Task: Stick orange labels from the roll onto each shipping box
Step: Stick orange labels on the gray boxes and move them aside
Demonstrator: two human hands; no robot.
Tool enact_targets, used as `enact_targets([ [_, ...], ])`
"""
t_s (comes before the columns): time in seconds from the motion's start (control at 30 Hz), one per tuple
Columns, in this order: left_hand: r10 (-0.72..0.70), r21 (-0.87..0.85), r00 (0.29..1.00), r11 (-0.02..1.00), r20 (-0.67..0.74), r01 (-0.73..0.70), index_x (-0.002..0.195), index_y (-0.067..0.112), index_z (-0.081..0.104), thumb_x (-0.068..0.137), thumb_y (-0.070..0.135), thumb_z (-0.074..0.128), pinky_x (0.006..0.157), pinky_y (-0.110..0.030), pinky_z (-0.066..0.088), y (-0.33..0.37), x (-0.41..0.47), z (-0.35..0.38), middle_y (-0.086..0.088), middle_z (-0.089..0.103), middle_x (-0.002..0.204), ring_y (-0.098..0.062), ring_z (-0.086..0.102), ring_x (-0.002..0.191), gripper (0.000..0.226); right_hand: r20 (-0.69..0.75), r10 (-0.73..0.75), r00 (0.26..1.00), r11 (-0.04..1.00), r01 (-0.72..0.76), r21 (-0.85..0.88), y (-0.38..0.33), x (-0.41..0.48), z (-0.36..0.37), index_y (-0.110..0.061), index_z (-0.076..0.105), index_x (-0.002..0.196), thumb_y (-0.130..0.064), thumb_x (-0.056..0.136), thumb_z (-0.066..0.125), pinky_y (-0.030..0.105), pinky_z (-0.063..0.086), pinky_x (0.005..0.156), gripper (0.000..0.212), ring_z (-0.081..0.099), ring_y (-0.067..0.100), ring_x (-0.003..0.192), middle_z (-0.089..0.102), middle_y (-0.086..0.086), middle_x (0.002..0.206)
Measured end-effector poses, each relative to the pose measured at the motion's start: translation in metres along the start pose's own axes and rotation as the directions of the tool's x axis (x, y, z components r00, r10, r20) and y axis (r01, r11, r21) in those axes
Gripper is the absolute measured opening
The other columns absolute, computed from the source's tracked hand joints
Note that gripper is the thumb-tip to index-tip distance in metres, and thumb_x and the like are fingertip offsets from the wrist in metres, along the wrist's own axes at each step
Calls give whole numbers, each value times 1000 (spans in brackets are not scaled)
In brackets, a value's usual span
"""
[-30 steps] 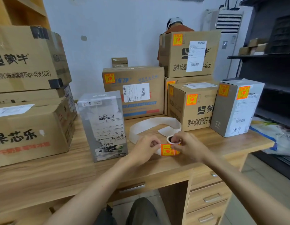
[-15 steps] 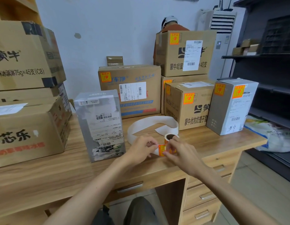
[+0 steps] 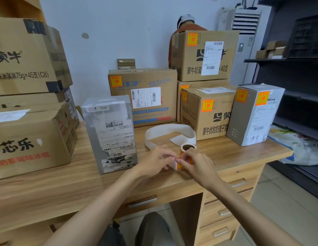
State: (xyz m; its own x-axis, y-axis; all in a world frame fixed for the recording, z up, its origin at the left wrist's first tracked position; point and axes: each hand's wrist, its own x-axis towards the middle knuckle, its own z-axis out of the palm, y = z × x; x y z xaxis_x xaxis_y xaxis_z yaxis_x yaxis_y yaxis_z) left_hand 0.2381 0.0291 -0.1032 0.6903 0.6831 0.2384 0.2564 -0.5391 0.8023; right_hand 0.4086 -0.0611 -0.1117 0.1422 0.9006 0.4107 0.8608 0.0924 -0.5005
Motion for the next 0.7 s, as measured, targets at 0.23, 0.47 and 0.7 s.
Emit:
enact_targets([
  [0.23,-8,-33,1000,999,1,8,102,17,78,100,10,61,80,-44,62,5,2,5,-3,58,103,-27,67,95,19,-37,26,999,1000,-26,2,2,0,-2,-26,64,83,-45,91,64,33,38,65,21,57,14,80,61,-10,86],
  [0.47,-2,7,1000,1000,-30,2,106,9,78,100,10,61,78,-41,62,7,5,6,-3,57,104,-24,65,93,19,-47,96,994,994,-94,50,3,-1,-3,-28,72,85,-38,90,66,35,46,73,13,60,16,85,69,-10,92],
  [0.7,7,20,1000,1000,-27,-7,99,11,79,99,12,62,79,-44,61,4,3,8,-1,58,102,-22,67,93,17,-61,105,993,992,-100,79,1,-5,-4,-31,71,77,-48,86,69,34,48,68,19,61,10,77,67,-12,79],
])
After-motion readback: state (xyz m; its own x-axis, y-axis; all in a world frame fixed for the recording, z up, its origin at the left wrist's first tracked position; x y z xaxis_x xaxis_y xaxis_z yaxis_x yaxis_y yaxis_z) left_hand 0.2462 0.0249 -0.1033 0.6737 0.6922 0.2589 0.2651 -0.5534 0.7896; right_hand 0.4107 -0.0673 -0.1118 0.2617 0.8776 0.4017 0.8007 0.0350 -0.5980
